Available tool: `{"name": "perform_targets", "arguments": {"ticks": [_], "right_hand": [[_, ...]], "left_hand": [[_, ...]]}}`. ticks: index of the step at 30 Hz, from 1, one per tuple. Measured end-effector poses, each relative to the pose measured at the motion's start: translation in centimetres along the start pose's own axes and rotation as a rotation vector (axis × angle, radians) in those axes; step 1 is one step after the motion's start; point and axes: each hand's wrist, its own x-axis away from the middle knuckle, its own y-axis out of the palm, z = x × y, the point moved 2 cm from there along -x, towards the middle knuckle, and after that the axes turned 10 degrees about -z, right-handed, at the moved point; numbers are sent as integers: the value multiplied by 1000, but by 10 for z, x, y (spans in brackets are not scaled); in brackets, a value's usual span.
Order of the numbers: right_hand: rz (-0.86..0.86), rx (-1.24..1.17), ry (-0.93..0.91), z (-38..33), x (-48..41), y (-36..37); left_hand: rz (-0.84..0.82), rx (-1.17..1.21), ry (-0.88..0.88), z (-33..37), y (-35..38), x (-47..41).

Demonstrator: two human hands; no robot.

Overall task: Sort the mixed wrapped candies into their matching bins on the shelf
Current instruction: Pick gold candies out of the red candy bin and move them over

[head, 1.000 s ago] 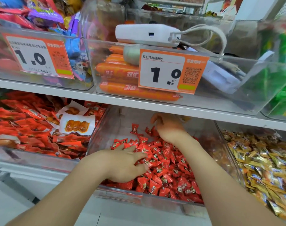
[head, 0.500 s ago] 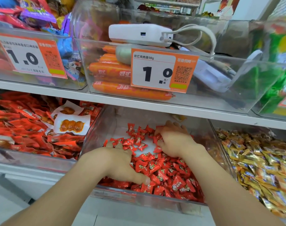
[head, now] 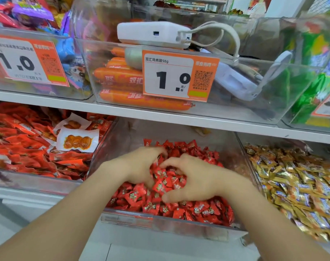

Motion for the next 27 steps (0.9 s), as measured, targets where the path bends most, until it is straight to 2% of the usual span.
{"name": "perform_targets", "arguments": {"ticks": [2,4,8,12,14,16,18,20,22,24,26,27], "right_hand": [[-5,182,82,-2,-19,16],[108,371,182,1,-33,15],[333,507,317,11,-39,2],[449,409,378,26,-32,-10],[411,244,309,30,-22,-19],[330,86,209,30,-9,-22],[298,94,187,27,6,-22],[348,150,206,25,15,-23],[389,62,143,21,16,-22],[328,-37,34,15,8,-14],[221,-6,-26,10,-4,-2],[217,68,-4,12,-12,2]], "left_hand": [[215,-30,43,-7,-5,-4],[284,-84,-30,-16,-7,-2],[78,-130,-285,-17,-2,22],[-197,-59,-290,-1,4,50],[-294,-99,-306,0,6,51],[-322,-93,-286,0,3,45],[-353,-82,-279,4,1,38],[-369,-133,-317,8,2,31],[-359,-191,-382,13,6,27],[-294,-245,-392,19,9,29],[-110,-218,-245,27,9,30],[6,-124,-132,31,8,28]]}}
